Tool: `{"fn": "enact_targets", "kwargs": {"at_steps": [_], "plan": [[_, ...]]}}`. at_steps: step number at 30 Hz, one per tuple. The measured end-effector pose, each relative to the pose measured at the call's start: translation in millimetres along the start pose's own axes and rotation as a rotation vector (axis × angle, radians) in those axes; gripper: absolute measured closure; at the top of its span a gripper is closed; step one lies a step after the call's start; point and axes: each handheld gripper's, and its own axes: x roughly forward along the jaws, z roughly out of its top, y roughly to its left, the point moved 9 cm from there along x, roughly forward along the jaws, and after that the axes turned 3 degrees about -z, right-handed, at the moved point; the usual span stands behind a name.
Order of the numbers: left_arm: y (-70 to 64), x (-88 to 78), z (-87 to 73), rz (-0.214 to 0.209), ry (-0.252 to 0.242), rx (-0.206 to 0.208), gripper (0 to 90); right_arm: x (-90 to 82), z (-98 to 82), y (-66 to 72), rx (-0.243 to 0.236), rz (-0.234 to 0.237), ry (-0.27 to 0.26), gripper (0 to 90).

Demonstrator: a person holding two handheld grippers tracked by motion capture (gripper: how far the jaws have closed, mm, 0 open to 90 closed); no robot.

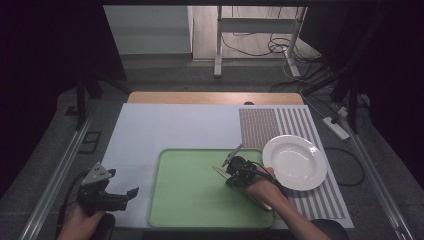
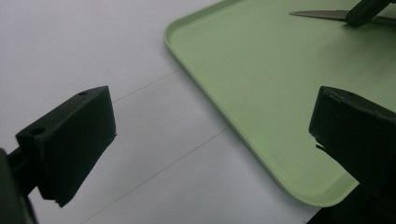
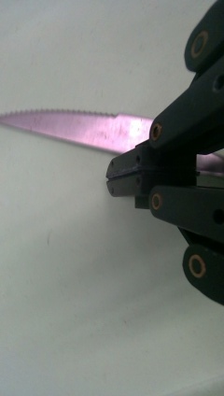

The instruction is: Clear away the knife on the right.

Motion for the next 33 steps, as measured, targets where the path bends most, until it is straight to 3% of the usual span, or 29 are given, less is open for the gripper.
{"fn": "enact_targets", "kwargs": {"at_steps": [5, 15, 33], "plan": [[-0.4, -0.1, 0.2, 0.002, -0.002, 0.002, 0.8, -4.4, -8.4, -15.8, 0.028, -0.046, 0.013, 90.0], [-0.5, 0.3, 0.4, 0.002, 0.001, 0.003, 0.8, -13.7, -26.6, -41.5, 0.109, -0.074, 0.015, 90.0], [-0.7, 0.3, 0.3, 0.004, 0.002, 0.006, 0.8, -28.0, -56.8, -59.0, 0.201, -0.077, 0.028, 90.0]]}}
